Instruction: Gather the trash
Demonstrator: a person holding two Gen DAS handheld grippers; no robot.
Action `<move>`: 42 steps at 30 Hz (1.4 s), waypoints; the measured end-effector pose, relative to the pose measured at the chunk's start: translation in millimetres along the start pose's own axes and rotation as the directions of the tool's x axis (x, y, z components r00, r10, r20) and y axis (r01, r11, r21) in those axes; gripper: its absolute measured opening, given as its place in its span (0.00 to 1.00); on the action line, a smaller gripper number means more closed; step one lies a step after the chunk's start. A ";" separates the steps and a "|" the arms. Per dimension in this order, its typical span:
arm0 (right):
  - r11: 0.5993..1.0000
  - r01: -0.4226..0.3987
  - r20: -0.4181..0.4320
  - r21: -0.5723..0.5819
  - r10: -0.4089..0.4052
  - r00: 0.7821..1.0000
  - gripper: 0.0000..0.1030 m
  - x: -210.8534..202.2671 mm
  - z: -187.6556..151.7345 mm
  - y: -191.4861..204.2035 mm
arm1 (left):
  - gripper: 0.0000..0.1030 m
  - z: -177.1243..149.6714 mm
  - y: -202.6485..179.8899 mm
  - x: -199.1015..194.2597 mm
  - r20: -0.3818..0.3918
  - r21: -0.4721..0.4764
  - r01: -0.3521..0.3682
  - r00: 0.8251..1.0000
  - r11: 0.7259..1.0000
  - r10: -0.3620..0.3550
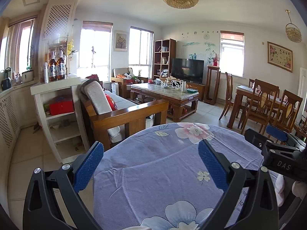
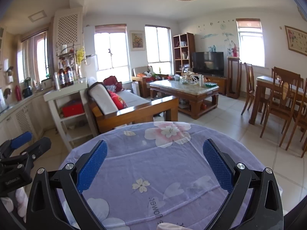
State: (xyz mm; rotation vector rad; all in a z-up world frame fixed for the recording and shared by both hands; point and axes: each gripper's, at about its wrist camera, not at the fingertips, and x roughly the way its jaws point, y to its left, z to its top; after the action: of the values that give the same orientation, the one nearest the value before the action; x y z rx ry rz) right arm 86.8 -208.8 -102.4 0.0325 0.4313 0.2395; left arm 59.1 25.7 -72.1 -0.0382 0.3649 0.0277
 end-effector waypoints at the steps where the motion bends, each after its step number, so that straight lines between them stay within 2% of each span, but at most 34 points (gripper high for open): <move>1: 1.000 0.000 -0.001 0.001 0.000 1.000 0.95 -0.1 0.2 -0.3 | 0.95 0.1 0.1 0.1 0.000 0.000 0.000 1.000 1.000 0.000; 42: 1.000 0.011 -0.005 0.013 -0.011 1.000 0.95 -7.8 -3.9 -6.6 | 0.95 -6.4 -0.1 -1.1 -0.008 0.016 -0.001 1.000 1.000 0.001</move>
State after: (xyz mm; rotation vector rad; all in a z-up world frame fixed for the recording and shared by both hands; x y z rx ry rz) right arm 79.7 -217.2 -103.3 0.0425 0.4374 0.2263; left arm 55.8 25.4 -77.7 -0.0219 0.3729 0.0252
